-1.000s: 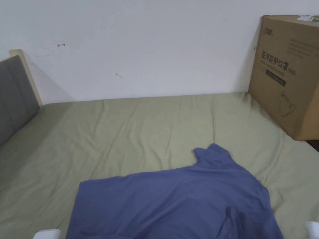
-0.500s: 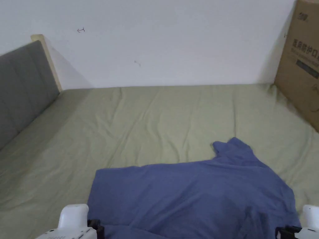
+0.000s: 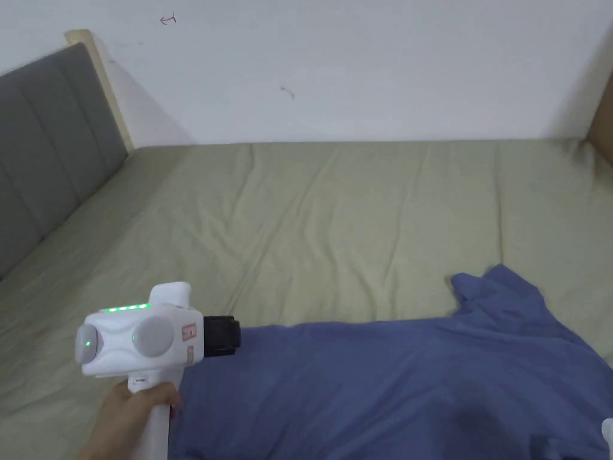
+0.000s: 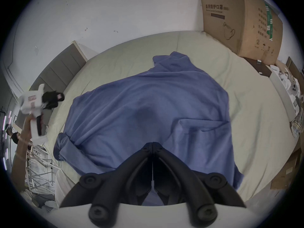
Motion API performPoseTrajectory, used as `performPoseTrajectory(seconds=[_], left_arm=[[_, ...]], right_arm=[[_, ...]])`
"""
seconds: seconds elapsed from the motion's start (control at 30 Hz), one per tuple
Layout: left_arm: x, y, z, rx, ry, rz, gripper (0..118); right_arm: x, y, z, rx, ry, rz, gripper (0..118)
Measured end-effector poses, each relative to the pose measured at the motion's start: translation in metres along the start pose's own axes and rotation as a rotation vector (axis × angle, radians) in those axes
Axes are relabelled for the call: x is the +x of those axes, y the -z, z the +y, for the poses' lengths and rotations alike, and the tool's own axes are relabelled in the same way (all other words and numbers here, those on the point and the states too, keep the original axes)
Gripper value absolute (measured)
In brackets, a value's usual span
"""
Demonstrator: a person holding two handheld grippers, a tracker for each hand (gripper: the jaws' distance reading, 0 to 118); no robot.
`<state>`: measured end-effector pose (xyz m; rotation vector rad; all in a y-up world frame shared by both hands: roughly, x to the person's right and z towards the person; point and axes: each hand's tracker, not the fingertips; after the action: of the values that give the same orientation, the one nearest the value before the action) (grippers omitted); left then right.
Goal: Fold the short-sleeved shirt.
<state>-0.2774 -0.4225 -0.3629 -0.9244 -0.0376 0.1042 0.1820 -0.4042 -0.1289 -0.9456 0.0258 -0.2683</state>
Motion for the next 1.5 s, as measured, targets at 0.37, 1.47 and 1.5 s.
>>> performPoseTrajectory(seconds=[0.37, 1.47, 1.5], left_arm=[[-0.005, 0.085, 0.000, -0.132, 0.011, 0.080, 85], [0.030, -0.036, 0.009, 0.085, 0.136, 0.075, 2], [0.028, -0.034, 0.011, 0.080, 0.131, 0.074, 2]], right_arm=[[0.011, 0.034, 0.004, -0.053, 0.037, 0.014, 0], [0.129, 0.190, 0.205, -0.332, 0.023, -0.152, 80], [0.118, 0.192, 0.200, -0.298, -0.091, -0.233, 80]])
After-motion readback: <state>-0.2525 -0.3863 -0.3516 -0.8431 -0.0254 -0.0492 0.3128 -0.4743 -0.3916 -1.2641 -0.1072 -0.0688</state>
